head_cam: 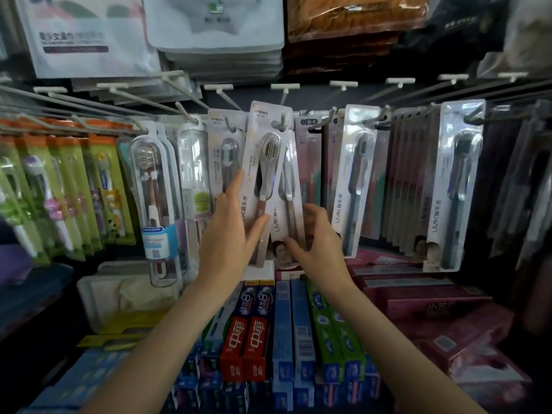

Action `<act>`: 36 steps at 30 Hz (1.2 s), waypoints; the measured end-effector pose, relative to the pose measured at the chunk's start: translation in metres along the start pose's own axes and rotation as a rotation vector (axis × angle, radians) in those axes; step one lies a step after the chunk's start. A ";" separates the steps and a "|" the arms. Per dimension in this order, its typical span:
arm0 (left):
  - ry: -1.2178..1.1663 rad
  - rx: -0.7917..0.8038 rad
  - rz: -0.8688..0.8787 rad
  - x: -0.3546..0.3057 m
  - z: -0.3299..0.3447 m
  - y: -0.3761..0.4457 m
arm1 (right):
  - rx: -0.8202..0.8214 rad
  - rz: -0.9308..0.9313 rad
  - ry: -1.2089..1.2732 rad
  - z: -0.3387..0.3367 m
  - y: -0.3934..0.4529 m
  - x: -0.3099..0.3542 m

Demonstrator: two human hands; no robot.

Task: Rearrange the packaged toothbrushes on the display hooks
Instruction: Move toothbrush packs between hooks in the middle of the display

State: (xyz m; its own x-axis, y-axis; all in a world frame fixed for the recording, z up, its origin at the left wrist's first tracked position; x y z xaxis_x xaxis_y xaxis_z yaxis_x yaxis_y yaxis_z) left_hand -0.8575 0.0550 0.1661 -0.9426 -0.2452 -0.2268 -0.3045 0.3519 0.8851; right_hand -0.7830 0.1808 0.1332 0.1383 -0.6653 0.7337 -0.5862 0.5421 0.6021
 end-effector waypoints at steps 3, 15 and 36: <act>-0.016 -0.001 0.004 0.002 0.000 -0.001 | -0.010 -0.003 -0.033 -0.006 -0.003 -0.003; -0.032 0.002 -0.028 -0.003 0.001 -0.004 | -0.173 -0.019 -0.199 -0.041 -0.023 -0.009; -0.056 -0.025 -0.043 -0.010 0.006 -0.008 | -0.315 0.032 -0.290 -0.115 -0.018 -0.021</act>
State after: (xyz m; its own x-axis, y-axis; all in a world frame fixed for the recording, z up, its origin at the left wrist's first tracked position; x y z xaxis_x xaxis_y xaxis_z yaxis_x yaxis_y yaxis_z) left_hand -0.8464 0.0607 0.1591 -0.9350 -0.2081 -0.2872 -0.3425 0.3195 0.8835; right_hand -0.6841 0.2438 0.1434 -0.1326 -0.7383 0.6613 -0.3081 0.6648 0.6805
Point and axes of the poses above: each hand's wrist, its own y-axis towards the middle knuckle, its own z-axis out of the palm, x = y × z, the point moved 3 cm from there along y, towards the middle knuckle, and after that the axes turned 5 degrees about z, right-handed, at the moved point
